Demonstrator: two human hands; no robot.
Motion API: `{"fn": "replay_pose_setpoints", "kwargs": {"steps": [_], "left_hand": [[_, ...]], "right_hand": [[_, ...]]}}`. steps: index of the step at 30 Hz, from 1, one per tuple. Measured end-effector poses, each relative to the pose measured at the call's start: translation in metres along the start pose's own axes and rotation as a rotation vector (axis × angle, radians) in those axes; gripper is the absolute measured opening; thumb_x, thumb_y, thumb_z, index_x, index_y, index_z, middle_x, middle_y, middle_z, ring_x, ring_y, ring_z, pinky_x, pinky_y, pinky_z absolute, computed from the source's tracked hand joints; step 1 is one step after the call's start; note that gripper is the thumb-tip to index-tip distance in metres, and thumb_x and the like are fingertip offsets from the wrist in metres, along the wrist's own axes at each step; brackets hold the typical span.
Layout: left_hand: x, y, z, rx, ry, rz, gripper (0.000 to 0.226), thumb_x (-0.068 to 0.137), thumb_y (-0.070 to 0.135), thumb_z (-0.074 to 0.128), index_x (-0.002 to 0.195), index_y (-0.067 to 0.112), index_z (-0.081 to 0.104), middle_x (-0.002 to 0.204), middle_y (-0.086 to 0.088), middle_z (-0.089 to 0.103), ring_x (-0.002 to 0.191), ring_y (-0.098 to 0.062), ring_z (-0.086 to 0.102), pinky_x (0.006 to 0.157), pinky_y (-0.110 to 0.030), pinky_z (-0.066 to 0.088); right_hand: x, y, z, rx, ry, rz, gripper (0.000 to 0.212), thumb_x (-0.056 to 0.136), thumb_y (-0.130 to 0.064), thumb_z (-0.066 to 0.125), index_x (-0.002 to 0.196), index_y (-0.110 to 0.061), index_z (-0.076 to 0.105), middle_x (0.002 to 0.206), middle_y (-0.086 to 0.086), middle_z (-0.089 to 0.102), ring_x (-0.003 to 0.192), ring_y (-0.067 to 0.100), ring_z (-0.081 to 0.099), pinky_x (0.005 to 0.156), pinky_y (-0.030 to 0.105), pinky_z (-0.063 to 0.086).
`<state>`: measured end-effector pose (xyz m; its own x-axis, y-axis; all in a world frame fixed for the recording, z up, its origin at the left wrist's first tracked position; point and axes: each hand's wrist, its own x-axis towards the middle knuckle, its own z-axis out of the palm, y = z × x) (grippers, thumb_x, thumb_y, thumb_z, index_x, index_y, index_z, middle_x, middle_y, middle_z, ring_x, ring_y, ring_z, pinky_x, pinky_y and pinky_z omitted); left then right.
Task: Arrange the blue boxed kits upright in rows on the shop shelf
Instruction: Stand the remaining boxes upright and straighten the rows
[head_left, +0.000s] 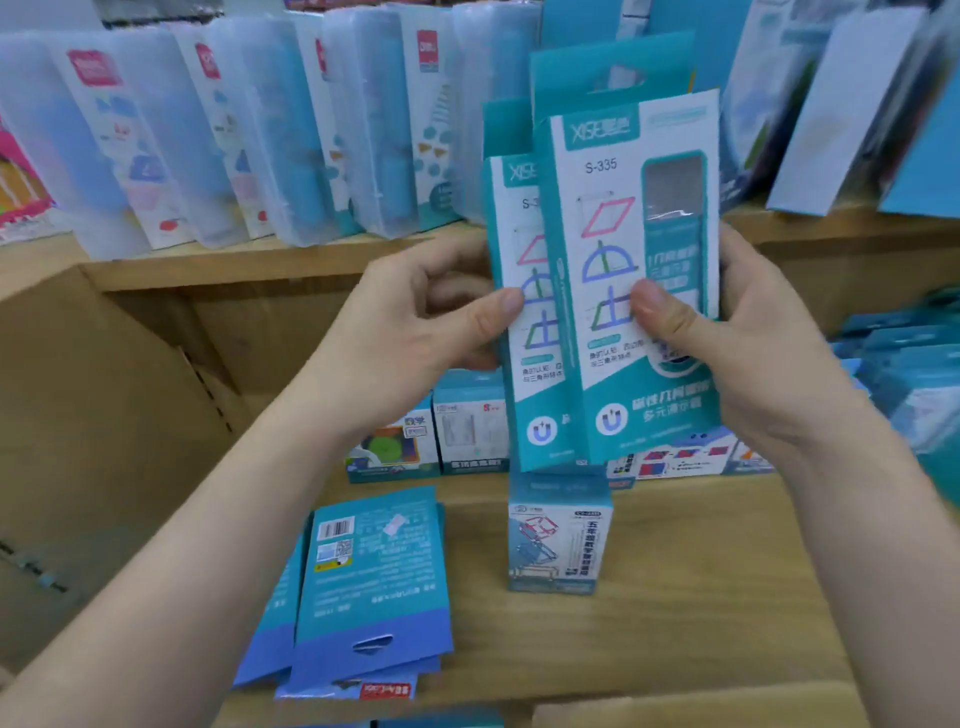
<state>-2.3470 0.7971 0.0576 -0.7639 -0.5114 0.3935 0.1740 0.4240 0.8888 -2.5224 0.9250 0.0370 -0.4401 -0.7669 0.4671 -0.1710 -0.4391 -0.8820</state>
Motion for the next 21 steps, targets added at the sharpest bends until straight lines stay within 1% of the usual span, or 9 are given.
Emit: {"fn": "replay_pose_setpoints", "kwargs": {"steps": [2,4,5,7,9,11,14,18,21], "left_hand": [[0.001,-0.013,0.011,0.250,-0.125,-0.007,0.034,0.081,0.026,0.069,0.114,0.020,0.062,0.104,0.006,0.071,0.096,-0.006,0.066,0.075,-0.020,0.053],[-0.001,-0.034,0.022,0.641,-0.301,-0.070,0.043,0.079,0.036,0.072,0.119,0.032,0.059,0.114,0.021,0.063,0.102,0.005,0.057,0.085,-0.017,0.047],[-0.003,-0.047,0.027,0.783,-0.398,-0.117,0.053,0.078,0.040,0.072,0.127,0.036,0.052,0.124,0.024,0.056,0.110,0.005,0.051,0.091,-0.016,0.042],[-0.009,-0.075,0.038,0.906,-0.531,-0.209,0.078,0.076,0.043,0.074,0.142,0.036,0.032,0.143,0.017,0.041,0.126,-0.003,0.041,0.099,-0.015,0.032],[-0.015,-0.099,0.045,0.882,-0.530,-0.281,0.086,0.073,0.040,0.077,0.141,0.039,0.023,0.143,0.011,0.043,0.127,-0.011,0.044,0.103,-0.023,0.034],[-0.018,-0.115,0.048,0.700,-0.428,-0.353,0.076,0.069,0.033,0.080,0.126,0.046,0.032,0.121,0.008,0.060,0.108,-0.013,0.059,0.095,-0.034,0.047],[-0.019,-0.125,0.049,0.576,-0.297,-0.368,0.066,0.063,0.028,0.084,0.109,0.044,0.039,0.098,0.011,0.067,0.087,-0.008,0.066,0.081,-0.034,0.054],[-0.019,-0.121,0.053,0.566,-0.202,-0.311,0.063,0.065,0.023,0.085,0.106,0.041,0.041,0.094,0.015,0.066,0.086,-0.002,0.063,0.082,-0.032,0.053],[-0.016,-0.115,0.055,0.410,-0.104,-0.301,0.065,0.065,0.013,0.085,0.105,0.040,0.043,0.090,0.006,0.070,0.084,-0.015,0.068,0.080,-0.040,0.055]], "right_hand": [[-0.016,-0.002,-0.020,-0.040,0.103,-0.007,0.045,0.074,-0.018,0.065,0.117,-0.013,0.053,0.103,0.000,0.073,0.088,0.018,0.071,0.068,0.030,0.056],[-0.033,0.000,-0.041,-0.089,0.215,0.014,0.037,0.074,-0.019,0.065,0.110,-0.020,0.054,0.099,-0.005,0.073,0.085,0.014,0.071,0.065,0.026,0.056],[-0.040,0.002,-0.050,-0.112,0.265,0.040,0.034,0.074,-0.020,0.065,0.106,-0.023,0.054,0.098,-0.008,0.074,0.084,0.012,0.071,0.064,0.025,0.056],[-0.056,0.009,-0.066,-0.150,0.340,0.109,0.032,0.073,-0.023,0.067,0.102,-0.026,0.053,0.096,-0.010,0.073,0.081,0.011,0.071,0.061,0.024,0.056],[-0.072,0.022,-0.075,-0.168,0.406,0.200,0.033,0.074,-0.025,0.067,0.103,-0.024,0.052,0.095,-0.010,0.073,0.078,0.012,0.072,0.057,0.026,0.057],[-0.089,0.041,-0.079,-0.165,0.490,0.291,0.034,0.079,-0.023,0.067,0.109,-0.019,0.050,0.095,-0.007,0.073,0.076,0.011,0.072,0.057,0.031,0.059],[-0.112,0.077,-0.075,-0.141,0.622,0.390,0.038,0.085,-0.019,0.067,0.117,-0.020,0.048,0.106,-0.001,0.070,0.085,0.018,0.071,0.073,0.043,0.059],[-0.132,0.118,-0.067,-0.047,0.715,0.511,0.049,0.089,-0.014,0.064,0.128,-0.030,0.037,0.107,0.000,0.067,0.089,0.024,0.068,0.081,0.046,0.055],[-0.141,0.142,-0.066,-0.105,0.739,0.518,0.064,0.089,-0.008,0.062,0.138,-0.031,0.028,0.118,0.005,0.064,0.099,0.026,0.065,0.088,0.049,0.053]]}}
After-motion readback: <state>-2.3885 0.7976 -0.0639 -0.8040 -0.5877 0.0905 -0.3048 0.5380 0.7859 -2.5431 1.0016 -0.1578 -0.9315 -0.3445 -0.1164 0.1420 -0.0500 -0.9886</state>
